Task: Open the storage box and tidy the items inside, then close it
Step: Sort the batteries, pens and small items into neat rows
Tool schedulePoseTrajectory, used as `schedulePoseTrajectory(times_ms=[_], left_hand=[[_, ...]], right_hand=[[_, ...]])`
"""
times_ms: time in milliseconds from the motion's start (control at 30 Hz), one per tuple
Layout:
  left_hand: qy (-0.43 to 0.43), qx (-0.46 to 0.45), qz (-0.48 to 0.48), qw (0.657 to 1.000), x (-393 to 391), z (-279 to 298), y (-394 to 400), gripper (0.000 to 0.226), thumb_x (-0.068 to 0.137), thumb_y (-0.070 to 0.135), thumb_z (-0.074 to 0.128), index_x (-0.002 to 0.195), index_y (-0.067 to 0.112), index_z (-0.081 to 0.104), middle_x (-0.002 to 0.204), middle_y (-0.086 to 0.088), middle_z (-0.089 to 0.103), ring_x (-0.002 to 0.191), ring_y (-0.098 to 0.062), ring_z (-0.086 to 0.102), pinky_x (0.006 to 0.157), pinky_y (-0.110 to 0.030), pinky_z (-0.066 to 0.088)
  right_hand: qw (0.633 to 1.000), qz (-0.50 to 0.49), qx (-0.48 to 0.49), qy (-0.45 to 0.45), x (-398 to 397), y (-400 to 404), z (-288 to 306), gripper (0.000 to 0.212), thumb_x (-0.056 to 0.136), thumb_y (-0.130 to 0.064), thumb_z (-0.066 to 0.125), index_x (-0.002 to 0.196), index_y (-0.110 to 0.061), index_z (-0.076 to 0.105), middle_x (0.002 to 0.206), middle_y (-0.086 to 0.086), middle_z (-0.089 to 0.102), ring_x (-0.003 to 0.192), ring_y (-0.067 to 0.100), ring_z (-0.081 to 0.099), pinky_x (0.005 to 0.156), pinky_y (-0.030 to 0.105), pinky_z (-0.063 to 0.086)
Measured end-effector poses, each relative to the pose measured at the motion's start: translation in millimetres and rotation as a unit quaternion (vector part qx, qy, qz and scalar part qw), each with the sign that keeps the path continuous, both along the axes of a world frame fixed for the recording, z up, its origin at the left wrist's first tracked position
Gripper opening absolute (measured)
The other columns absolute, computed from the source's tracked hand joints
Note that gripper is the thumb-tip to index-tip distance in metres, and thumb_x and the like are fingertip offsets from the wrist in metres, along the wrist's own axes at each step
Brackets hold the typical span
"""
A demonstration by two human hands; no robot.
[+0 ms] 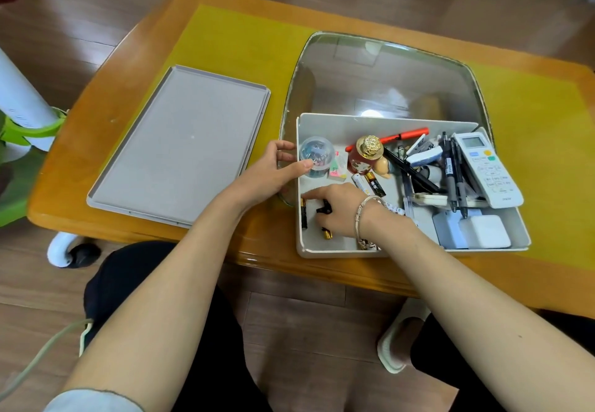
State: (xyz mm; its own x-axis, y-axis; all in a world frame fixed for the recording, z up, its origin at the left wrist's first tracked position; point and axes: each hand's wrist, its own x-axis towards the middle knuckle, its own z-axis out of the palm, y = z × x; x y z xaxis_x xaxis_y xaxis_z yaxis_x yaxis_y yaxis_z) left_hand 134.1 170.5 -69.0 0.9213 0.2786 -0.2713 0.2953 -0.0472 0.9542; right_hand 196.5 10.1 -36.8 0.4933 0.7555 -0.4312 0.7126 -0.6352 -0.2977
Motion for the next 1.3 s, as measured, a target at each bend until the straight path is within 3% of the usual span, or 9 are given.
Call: schedulePoseTrajectory(times_ms=[200,367,500,567,700,800,900,1033,1300], left_hand=[[0.000,-0.002,-0.001,1.000,0,0,0,0.053,0.084,0.048,0.064,0.125,0.027,0.036,0.104,0.011,0.053,0.101,-0.011,0.059,0.078,-0.031,0.056],[0.003,0.007,-0.004,1.000,0,1,-1,0.053,0.084,0.049,0.063,0.124,0.028,0.035,0.106,0.012,0.052,0.103,-0.011,0.058,0.081,-0.032,0.055],[0.008,0.017,-0.008,1.000,0,1,-1,0.054,0.084,0.051,0.062,0.125,0.029,0.034,0.107,0.012,0.052,0.104,-0.011,0.057,0.082,-0.031,0.055],[0.008,0.016,-0.008,1.000,0,1,0,0.054,0.084,0.051,0.062,0.125,0.029,0.034,0.108,0.012,0.052,0.104,-0.010,0.057,0.081,-0.029,0.054],[0.008,0.018,-0.007,1.000,0,2,-2,0.054,0.085,0.052,0.061,0.125,0.030,0.033,0.108,0.013,0.052,0.103,-0.009,0.057,0.076,-0.023,0.053],[0.004,0.014,-0.002,1.000,-1,3,-2,0.051,0.086,0.050,0.061,0.124,0.029,0.034,0.107,0.013,0.052,0.101,-0.007,0.057,0.072,-0.019,0.051],[0.000,0.010,0.000,1.000,-1,3,-2,0.049,0.087,0.048,0.061,0.123,0.028,0.035,0.105,0.013,0.052,0.098,-0.004,0.057,0.068,-0.016,0.049],[0.000,0.003,0.001,1.000,-1,3,-2,0.049,0.086,0.047,0.061,0.123,0.028,0.035,0.105,0.012,0.052,0.100,-0.007,0.057,0.073,-0.021,0.051],[0.002,0.001,0.001,1.000,0,4,-3,0.050,0.087,0.047,0.061,0.125,0.027,0.034,0.107,0.012,0.052,0.100,-0.007,0.057,0.071,-0.019,0.051]], right_hand=[[0.999,0.000,0.017,0.046,2,-8,-1,0.033,0.085,-0.016,0.054,0.112,-0.031,0.066,0.101,0.001,0.066,0.088,0.016,0.057,0.085,0.027,0.047],[0.996,-0.061,0.059,0.035,14,-25,0,0.018,0.088,-0.019,0.061,0.105,-0.018,0.068,0.110,0.001,0.067,0.102,0.019,0.059,0.089,0.026,0.044],[0.983,-0.148,0.111,0.003,25,-35,9,0.010,0.088,-0.020,0.060,0.093,-0.023,0.069,0.104,0.002,0.067,0.097,0.020,0.060,0.076,0.021,0.040],[0.977,-0.174,0.118,-0.032,31,-38,13,0.010,0.089,-0.022,0.059,0.092,-0.024,0.069,0.109,0.003,0.066,0.102,0.020,0.057,0.080,0.022,0.038],[0.978,-0.173,0.103,-0.050,35,-38,16,0.008,0.090,-0.022,0.059,0.084,-0.025,0.063,0.117,0.006,0.064,0.115,0.024,0.053,0.096,0.030,0.039],[0.987,-0.126,0.099,-0.031,30,-33,17,0.011,0.089,-0.023,0.060,0.092,-0.019,0.071,0.104,0.003,0.067,0.106,0.023,0.055,0.089,0.027,0.038],[0.997,-0.048,0.052,0.016,19,-24,17,0.015,0.088,-0.021,0.061,0.098,-0.019,0.073,0.098,-0.001,0.070,0.096,0.017,0.061,0.079,0.018,0.039],[0.997,0.016,-0.058,0.057,9,-19,16,0.018,0.088,-0.020,0.060,0.097,-0.023,0.074,0.100,-0.005,0.071,0.094,0.012,0.062,0.084,0.021,0.046],[0.984,0.019,-0.178,-0.004,24,-34,26,0.028,0.085,-0.008,0.054,0.090,-0.025,0.075,0.097,-0.005,0.072,0.092,0.016,0.063,0.086,0.030,0.052]])
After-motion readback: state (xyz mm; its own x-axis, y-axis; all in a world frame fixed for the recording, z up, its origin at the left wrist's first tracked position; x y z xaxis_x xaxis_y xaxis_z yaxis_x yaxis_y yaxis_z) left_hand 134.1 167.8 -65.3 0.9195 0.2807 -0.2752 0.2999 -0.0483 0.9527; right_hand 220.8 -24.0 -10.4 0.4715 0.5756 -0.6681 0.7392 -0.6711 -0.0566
